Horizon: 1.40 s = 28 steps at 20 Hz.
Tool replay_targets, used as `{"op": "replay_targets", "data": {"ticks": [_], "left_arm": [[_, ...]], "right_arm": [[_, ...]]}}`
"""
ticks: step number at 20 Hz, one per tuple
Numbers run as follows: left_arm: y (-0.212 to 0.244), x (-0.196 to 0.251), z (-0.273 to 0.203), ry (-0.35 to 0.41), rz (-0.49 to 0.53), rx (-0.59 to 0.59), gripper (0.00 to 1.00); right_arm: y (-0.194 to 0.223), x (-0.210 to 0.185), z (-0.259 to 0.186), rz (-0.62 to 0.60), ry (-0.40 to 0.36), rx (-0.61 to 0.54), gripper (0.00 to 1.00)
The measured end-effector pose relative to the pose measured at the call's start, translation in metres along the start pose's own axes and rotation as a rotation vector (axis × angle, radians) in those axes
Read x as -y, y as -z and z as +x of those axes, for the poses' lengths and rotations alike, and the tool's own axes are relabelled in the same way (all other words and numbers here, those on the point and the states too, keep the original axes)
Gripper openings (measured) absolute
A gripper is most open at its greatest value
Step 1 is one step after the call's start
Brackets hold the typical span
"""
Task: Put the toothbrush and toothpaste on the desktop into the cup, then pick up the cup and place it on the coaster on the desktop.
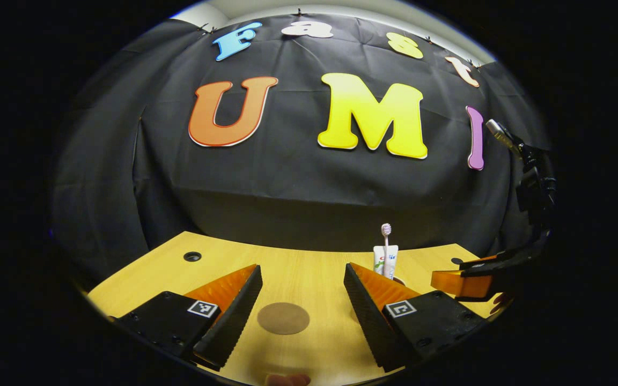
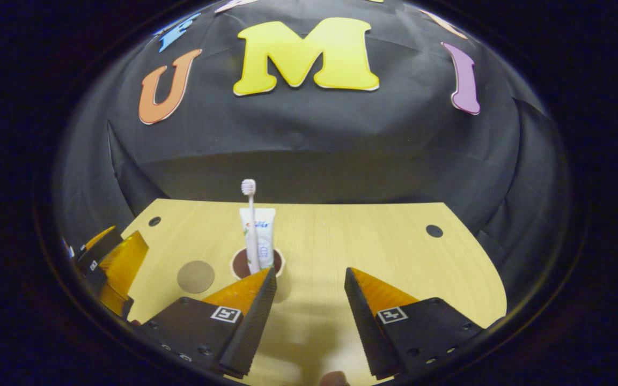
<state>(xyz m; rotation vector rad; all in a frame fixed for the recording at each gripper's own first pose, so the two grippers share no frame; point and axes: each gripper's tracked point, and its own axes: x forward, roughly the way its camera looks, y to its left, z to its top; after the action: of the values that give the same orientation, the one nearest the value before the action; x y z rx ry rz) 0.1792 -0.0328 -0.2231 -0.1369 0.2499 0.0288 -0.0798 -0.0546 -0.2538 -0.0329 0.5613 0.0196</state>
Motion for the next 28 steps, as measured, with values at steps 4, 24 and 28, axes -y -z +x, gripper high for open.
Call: {"op": "replay_targets", "data": {"ticks": [4,24,28], "left_arm": [[-0.011,-0.043,-0.026,-0.043,-0.015,-0.008,0.97],[-0.004,-0.166,-0.064,-0.210,-0.036,-0.072,0.98],[0.002,-0.173,-0.071,-0.232,-0.044,-0.088,0.98]], "right_arm": [[0.014,-0.034,-0.006,0.007,-0.017,-0.087,0.77],[0.071,-0.062,0.055,0.102,0.032,-0.689,0.77],[0.075,-0.059,0.065,0.100,0.037,-0.747,0.77]]}}
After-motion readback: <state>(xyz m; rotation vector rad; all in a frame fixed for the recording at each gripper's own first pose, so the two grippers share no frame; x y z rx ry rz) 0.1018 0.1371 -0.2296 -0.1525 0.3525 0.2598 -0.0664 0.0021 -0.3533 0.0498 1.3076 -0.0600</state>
